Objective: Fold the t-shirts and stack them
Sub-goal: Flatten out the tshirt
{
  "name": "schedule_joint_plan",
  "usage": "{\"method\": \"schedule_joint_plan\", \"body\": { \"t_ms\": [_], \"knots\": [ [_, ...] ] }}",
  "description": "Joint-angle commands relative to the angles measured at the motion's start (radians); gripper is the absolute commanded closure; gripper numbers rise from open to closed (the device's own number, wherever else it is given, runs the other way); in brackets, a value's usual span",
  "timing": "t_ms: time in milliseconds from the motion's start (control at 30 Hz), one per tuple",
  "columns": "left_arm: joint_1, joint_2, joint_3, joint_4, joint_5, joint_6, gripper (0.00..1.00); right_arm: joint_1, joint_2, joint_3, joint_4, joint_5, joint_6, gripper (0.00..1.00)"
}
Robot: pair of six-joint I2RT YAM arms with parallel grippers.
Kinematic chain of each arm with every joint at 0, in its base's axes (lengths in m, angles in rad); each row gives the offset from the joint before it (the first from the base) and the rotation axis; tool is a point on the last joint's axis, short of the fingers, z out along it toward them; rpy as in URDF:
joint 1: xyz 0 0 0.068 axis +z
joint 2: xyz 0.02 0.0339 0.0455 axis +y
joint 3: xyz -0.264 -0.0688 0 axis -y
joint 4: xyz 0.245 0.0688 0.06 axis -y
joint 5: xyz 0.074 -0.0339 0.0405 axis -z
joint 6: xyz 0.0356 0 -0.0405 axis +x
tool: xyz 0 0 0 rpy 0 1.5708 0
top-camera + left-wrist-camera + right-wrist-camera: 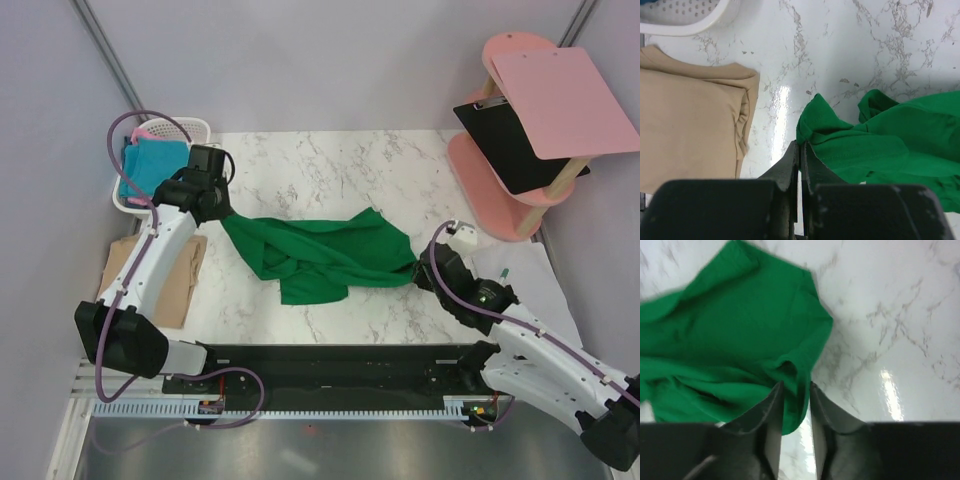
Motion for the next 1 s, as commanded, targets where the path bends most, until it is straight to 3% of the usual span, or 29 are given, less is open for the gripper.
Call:
{"method": "schedule_joint_plan", "body": {
  "t_ms": [0,33,67,100,200,300,500,633,733,967],
  "knots": [
    [0.007,-0.043,0.028,-0.022,-0.027,-0.046,0.98,0.019,-0.058,-0.062,-0.118,-0.257,0.142,0.48],
    [0.009,-0.045,0.032,-0.038,-0.026,-0.048,0.98,0.022,-0.124,-0.064,-0.144,-0.244,0.132,0.34],
    [0.009,-0.053,0.035,-0.046,-0.023,-0.046,0.98,0.022,-0.152,-0.060,-0.152,-0.218,0.118,0.07],
    [0.007,-0.054,0.037,-0.052,-0.015,-0.045,0.98,0.022,-0.176,-0.051,-0.155,-0.184,0.101,0.02],
    [0.007,-0.059,0.023,-0.069,0.012,-0.045,0.98,0.021,-0.171,0.008,-0.105,-0.035,-0.008,0.02],
    [0.006,-0.065,-0.004,-0.068,0.035,-0.045,0.98,0.021,0.018,0.080,0.006,-0.001,-0.102,0.02],
    [0.004,-0.074,-0.057,-0.058,0.045,-0.040,0.98,0.016,0.485,0.215,0.300,-0.173,-0.149,0.09],
    [0.004,-0.082,-0.080,-0.045,0.049,-0.034,0.98,-0.046,0.612,0.259,0.395,-0.231,-0.136,0.36],
    [0.004,-0.079,-0.089,-0.039,0.051,-0.032,0.98,-0.122,0.688,0.274,0.428,-0.317,-0.106,0.44],
    [0.004,-0.062,-0.092,-0.014,0.071,-0.031,0.98,-0.241,0.802,0.216,0.619,-0.495,-0.034,0.43]
  ]
}}
